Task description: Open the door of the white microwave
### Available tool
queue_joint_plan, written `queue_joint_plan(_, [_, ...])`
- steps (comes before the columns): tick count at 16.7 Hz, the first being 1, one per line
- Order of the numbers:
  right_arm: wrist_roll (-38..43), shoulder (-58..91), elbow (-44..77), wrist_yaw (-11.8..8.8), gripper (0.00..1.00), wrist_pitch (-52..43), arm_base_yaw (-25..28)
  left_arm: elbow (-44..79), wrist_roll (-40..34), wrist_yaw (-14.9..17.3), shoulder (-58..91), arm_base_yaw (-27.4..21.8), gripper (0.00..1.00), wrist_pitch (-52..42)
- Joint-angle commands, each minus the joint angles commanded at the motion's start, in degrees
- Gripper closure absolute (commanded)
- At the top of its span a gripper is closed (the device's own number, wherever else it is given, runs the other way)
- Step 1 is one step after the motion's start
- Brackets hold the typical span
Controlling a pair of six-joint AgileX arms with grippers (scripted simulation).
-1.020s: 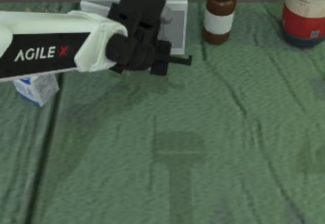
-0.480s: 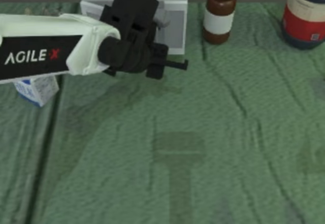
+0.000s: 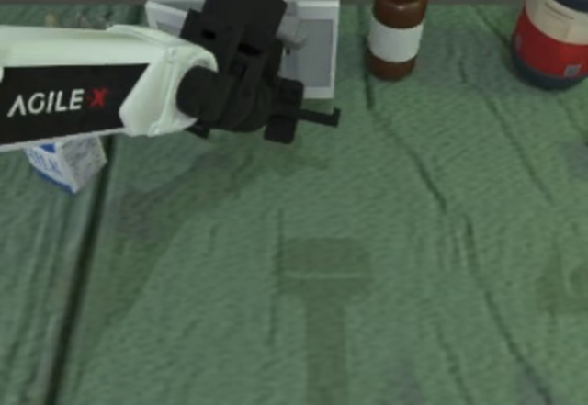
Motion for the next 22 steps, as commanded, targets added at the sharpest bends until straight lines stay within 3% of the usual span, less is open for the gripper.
queue_joint_plan(14, [0.0,0.0,0.0,0.0,0.0,0.0,0.0,0.0,0.0,0.0,0.0,0.0,1.0,0.0])
queue_joint_plan(22, [0.0,0.0,0.0,0.0,0.0,0.0,0.0,-2.24,2.73,2.39,-1.64,0.84,1.0,0.94])
